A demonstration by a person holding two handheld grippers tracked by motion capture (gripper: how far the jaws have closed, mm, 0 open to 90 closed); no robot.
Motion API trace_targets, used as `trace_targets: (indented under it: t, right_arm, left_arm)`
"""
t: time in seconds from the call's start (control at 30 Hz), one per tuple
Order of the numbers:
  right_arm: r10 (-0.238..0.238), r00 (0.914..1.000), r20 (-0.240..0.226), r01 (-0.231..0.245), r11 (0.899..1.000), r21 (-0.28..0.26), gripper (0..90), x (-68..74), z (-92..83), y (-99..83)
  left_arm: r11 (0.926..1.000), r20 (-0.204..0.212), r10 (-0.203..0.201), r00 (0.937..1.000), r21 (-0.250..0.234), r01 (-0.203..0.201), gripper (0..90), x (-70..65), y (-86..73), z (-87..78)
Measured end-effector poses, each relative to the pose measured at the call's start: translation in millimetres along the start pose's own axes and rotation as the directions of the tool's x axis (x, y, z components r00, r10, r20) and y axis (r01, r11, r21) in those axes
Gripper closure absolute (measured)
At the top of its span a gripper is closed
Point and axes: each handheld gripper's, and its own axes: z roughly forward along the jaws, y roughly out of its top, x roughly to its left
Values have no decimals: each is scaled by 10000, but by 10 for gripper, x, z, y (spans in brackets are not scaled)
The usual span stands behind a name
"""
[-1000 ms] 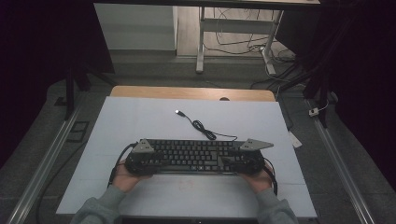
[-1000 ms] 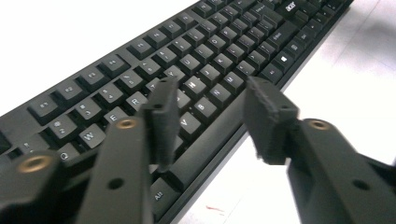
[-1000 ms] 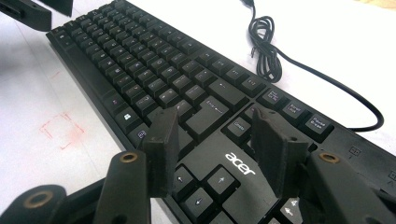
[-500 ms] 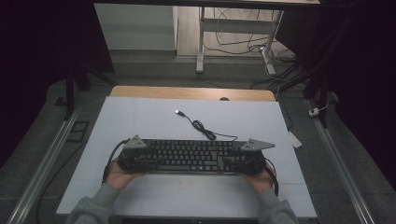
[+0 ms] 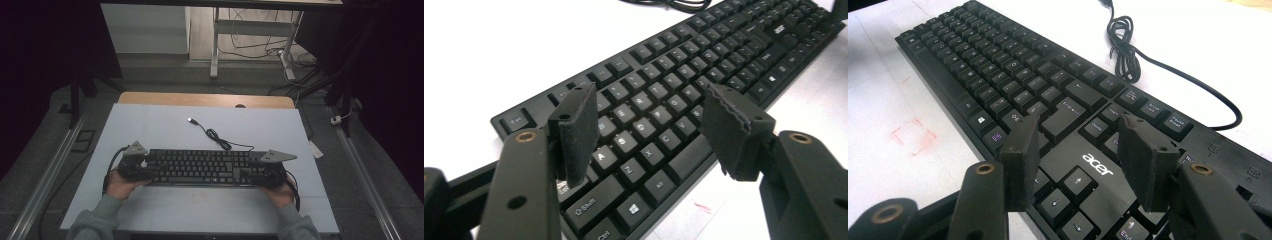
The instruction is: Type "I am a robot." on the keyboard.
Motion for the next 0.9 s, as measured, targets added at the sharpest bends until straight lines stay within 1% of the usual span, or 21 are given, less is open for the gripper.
trace_targets:
  t: [0.13, 0.23, 0.27, 0.4, 0.47, 0.57, 0.6, 0.7, 0.87, 0.9]
  right_arm:
    - [-17, 10000, -21, 17, 10000, -5, 514, 4, 5, 0]
    - [-50, 10000, 62, 49, 10000, 55, 514, 10, 4, 3]
    - [-25, 10000, -14, 25, 10000, 18, 514, 10, 10, 2]
    - [-41, 10000, 40, 41, 10000, 59, 513, 11, 14, 1]
    - [-51, 10000, 38, 51, 10000, 70, 513, 11, 17, 1]
    - [-29, 10000, -24, 29, 10000, 46, 513, 10, 24, -2]
    - [-40, 10000, 2, 40, 10000, 64, 513, 11, 23, -2]
    - [-82, 10000, 4, 82, 9999, 88, 513, 10, 22, -1]
    - [-66, 10000, -27, 66, 10000, 62, 513, 10, 29, -3]
    - [-96, 9999, 38, 96, 9999, 123, 513, 10, 26, -2]
  left_arm:
    - [10000, -243, -40, 9997, 79, 42, 400, 29, -14, 18]
    - [9997, -350, -226, 9991, 91, 229, 408, 70, -25, 20]
    - [9995, -405, -295, 9987, 98, 299, 412, 87, -28, 24]
    - [9986, -531, -503, 9973, 145, 511, 419, 143, -42, 45]
    - [9984, -617, -502, 9968, 213, 516, 424, 149, -45, 63]
    - [9986, -699, -329, 9970, 399, 357, 453, 141, -54, 92]
    - [9985, -695, -282, 9972, 444, 313, 469, 138, -57, 103]
    - [9978, -605, -188, 9980, 618, 226, 567, 139, -63, 130]
    - [9962, -702, 5, 9975, 870, 56, 692, 131, -76, 179]
    - [9958, -732, 31, 9973, 915, 36, 721, 129, -77, 187]
